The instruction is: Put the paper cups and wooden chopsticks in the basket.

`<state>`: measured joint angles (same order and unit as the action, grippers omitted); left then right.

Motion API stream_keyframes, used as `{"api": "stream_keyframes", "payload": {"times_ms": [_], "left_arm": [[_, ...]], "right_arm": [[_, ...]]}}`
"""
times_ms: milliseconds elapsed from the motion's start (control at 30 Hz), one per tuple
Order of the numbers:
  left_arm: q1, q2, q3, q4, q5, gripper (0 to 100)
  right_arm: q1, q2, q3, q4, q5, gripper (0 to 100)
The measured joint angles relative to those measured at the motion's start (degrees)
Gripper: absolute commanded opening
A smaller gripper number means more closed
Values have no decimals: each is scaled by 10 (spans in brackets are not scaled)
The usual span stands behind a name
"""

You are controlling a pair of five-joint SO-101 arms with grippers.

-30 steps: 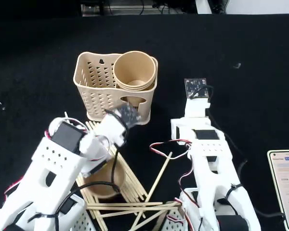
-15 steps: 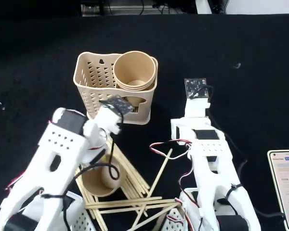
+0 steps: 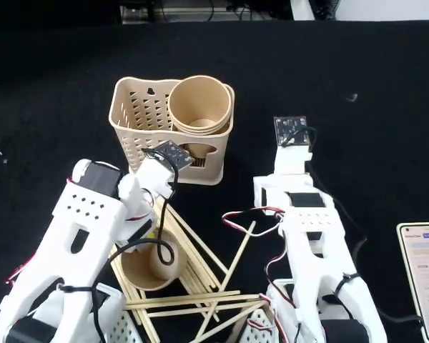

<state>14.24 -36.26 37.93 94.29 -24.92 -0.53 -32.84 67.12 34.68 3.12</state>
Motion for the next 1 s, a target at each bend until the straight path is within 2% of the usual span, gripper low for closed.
{"api": "stream_keyframes", "payload": {"times_ms": [133, 233, 267, 400, 567, 667, 867, 1000], "left_arm": [[0, 1, 44, -44, 0, 134], [0, 1, 46, -51, 8, 30], [0, 1, 45, -48, 9, 27], [1, 1, 13, -4, 12, 31], [-9, 1, -93, 55, 18, 30], [-39, 2, -135, 60, 34, 30], [-105, 3, -142, 63, 37, 29], [-199, 3, -127, 63, -21, 29]], "right_arm": [[0, 0, 0, 0, 0, 208], [0, 0, 0, 0, 0, 208], [0, 0, 0, 0, 0, 208], [0, 0, 0, 0, 0, 208], [0, 0, 0, 0, 0, 208], [0, 0, 0, 0, 0, 208], [0, 0, 0, 0, 0, 208], [0, 0, 0, 0, 0, 208]]}}
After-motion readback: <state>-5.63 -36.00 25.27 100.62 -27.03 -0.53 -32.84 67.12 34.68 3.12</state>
